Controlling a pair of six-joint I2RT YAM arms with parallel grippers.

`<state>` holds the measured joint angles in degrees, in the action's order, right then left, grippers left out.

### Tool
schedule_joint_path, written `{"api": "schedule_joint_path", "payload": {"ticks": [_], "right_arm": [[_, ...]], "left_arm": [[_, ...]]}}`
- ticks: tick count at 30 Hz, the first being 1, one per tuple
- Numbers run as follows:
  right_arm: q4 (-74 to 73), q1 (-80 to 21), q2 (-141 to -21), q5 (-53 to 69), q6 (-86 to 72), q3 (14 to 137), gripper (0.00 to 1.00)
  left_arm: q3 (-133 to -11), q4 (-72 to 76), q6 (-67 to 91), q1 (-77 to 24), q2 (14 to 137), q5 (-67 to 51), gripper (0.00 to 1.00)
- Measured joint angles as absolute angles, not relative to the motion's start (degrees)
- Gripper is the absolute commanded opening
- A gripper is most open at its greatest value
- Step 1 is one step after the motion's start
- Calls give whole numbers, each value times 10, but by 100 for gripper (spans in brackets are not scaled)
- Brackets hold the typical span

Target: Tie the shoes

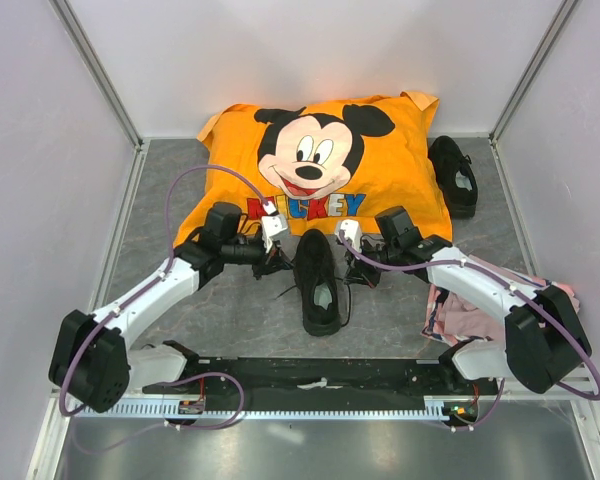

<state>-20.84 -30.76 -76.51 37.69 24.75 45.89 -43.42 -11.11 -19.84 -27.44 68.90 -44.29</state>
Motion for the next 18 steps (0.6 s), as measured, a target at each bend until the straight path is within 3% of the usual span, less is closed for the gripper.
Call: {"api": "schedule_joint_path", "payload": {"ticks": [18], "right_arm": [[-219,-304,-764,376,249,459,0]], "left_arm": [[-426,-125,-276,-275,824,-371,2]]}}
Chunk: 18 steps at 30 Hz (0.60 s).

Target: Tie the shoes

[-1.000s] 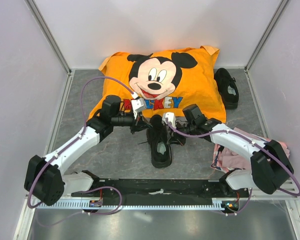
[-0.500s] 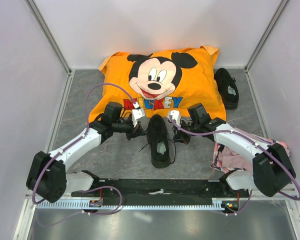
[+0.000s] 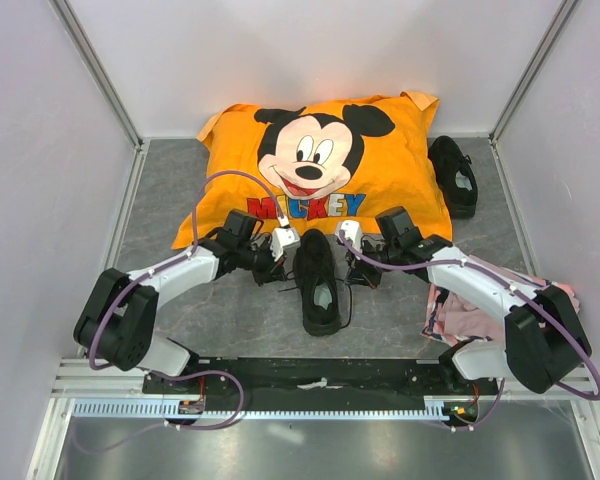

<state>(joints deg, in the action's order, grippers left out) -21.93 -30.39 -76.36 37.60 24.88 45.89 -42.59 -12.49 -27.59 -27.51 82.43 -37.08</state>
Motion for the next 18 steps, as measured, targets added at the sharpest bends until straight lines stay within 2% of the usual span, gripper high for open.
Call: {"api": "schedule_joint_path", "payload": {"ticks": [3,4,7,12,13,15,18], "right_arm": [[-219,-302,-766,376,247,459,0],[-220,-301,-767,377,247,460,0],[-231,-301,-767,379,242,471,0],[-239,-301,-760,393,226,493,0],[-241,-301,-757,396,223,495,0],[-243,-301,-750,403,216,497,0],[-244,-301,-745,412,199,497,0]], "left_arm": [[-432,-138,-284,-275,834,-372,18],[-434,-142,-285,-275,835,-372,30],[-437,-149,-288,-273,824,-376,44],[-424,-145,-276,-251,728,-390,54],[-419,-142,-270,-246,698,-392,66],[-405,-119,-254,-239,640,-396,75],[-381,-70,-227,-243,565,-411,77]]}}
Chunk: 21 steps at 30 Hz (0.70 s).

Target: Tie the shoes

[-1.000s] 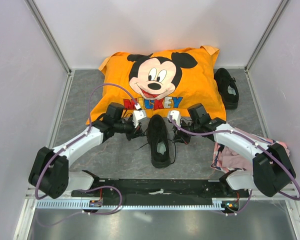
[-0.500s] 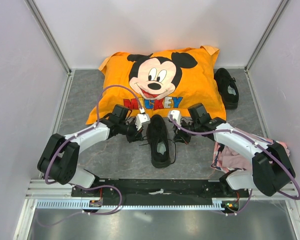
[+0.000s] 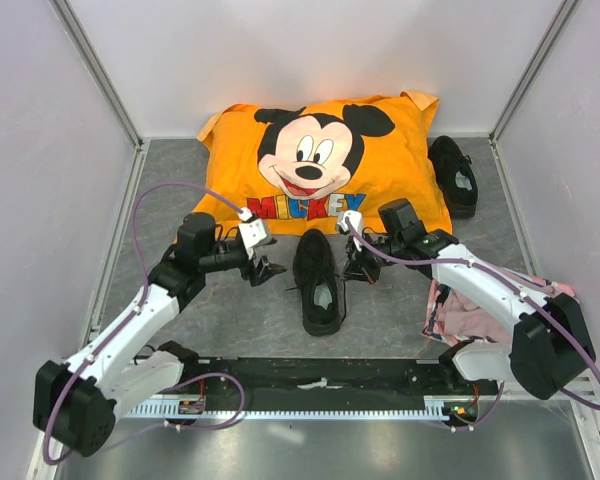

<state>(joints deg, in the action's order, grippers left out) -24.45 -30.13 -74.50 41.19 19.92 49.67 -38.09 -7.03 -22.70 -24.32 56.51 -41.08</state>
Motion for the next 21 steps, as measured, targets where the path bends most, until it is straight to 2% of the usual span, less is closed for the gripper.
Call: {"api": "schedule_joint_path", "payload": {"ticks": [7,15,21], "right_arm": [[-220,-302,-744,436,124,497,0],[-118,-301,-720,444,-21,476,0],[-60,-301,-718,448,-98,453,0]], "left_arm": [[-350,23,-184,-336,554,-387,69],[-332,77,-178,-424,580,-317,72],[-332,110,-174,-442,603,-281,71]]}}
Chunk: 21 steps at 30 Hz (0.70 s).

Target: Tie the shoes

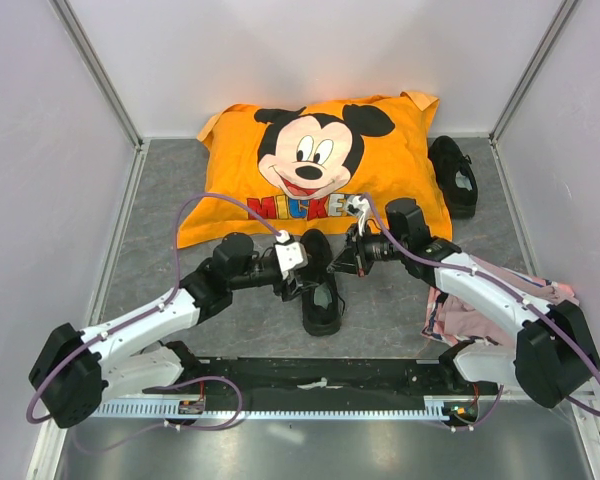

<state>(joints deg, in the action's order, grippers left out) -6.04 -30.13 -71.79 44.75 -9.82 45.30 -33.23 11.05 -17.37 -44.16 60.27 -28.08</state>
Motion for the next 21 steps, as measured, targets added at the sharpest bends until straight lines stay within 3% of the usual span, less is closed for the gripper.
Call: {"api": "schedule_joint_path", "payload": {"ticks": [21], "right_arm": [[145,-322,-718,381,-361,372,0]], "left_arm": [[-332,141,-70,-461,671,-209,51]]}}
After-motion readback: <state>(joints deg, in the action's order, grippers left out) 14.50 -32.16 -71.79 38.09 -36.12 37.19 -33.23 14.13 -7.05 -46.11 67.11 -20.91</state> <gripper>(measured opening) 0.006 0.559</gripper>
